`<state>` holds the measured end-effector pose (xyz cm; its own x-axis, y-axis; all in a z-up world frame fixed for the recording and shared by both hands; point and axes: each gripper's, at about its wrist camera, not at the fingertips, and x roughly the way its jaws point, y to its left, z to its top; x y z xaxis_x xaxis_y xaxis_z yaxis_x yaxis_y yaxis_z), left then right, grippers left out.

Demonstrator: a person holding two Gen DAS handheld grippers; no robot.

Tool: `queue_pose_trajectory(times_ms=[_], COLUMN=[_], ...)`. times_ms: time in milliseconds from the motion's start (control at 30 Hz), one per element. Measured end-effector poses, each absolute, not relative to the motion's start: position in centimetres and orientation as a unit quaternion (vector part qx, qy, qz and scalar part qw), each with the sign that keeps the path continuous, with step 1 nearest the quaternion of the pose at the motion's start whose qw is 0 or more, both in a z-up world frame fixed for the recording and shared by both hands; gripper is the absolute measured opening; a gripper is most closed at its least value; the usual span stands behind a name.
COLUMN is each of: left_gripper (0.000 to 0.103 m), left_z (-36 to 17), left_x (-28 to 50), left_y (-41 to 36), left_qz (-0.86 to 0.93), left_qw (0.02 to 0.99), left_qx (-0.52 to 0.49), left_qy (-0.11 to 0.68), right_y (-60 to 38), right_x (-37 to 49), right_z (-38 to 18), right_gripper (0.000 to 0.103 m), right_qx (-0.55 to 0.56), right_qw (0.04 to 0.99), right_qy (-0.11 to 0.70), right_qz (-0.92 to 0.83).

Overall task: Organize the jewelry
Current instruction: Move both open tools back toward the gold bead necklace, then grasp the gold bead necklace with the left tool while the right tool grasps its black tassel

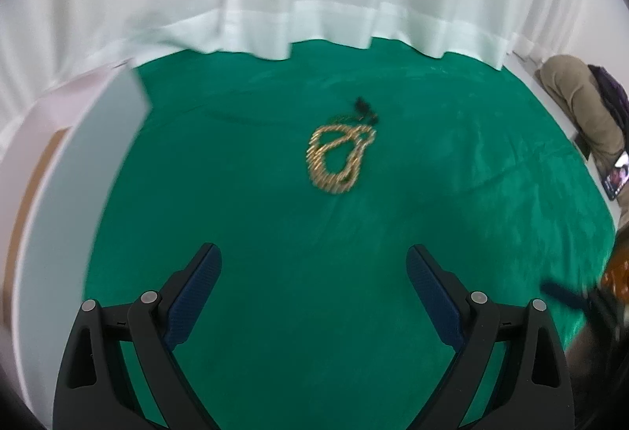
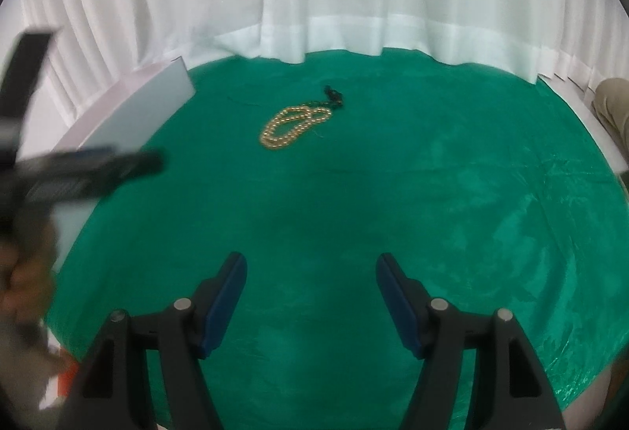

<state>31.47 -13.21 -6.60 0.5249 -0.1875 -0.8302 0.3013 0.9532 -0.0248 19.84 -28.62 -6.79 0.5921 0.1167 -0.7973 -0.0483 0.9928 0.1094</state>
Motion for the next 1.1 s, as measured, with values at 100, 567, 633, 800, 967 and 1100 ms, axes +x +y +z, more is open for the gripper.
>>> queue_pose_trajectory(times_ms=[100,567,633,800,967,1100], left_gripper=[0.095,0.034,0.016,0.013,0.012,0.012], left_z=[-8.3,-14.9,-14.7,-14.2,-13.6,-12.8], left_x=[35.7,42.7,42.6,41.8,39.7,38.0], left_y=[-16.7,-20.5,-20.2,-17.0,-12.0,-8.6], left_qz=[-0.137,-0.101,-0.091,-0.091,-0.094,-0.087], left_qw=[0.867,0.867,0.872,0.870,0.863,0.863], left_qx=[0.078,0.061,0.063,0.034,0.005,-0.009], left_qy=[0.472,0.484,0.477,0.483,0.497,0.498], right_y=[-29.8,-34.3,-34.3,-35.6,-36.2,-34.0], right_x=[19.8,20.3,21.4,26.2,35.6,44.0], right_z=[-6.8,-3.9,-3.5,-3.7,-7.5,-11.4], right_gripper=[0.070,0.070,0.070,0.070,0.070,0.070], right_qx=[0.047,0.046,0.043,0.066,0.100,0.123], right_qw=[0.891,0.895,0.894,0.890,0.863,0.841], right_qy=[0.450,0.439,0.440,0.444,0.489,0.517], right_qz=[0.045,0.056,0.067,0.086,0.081,0.099])
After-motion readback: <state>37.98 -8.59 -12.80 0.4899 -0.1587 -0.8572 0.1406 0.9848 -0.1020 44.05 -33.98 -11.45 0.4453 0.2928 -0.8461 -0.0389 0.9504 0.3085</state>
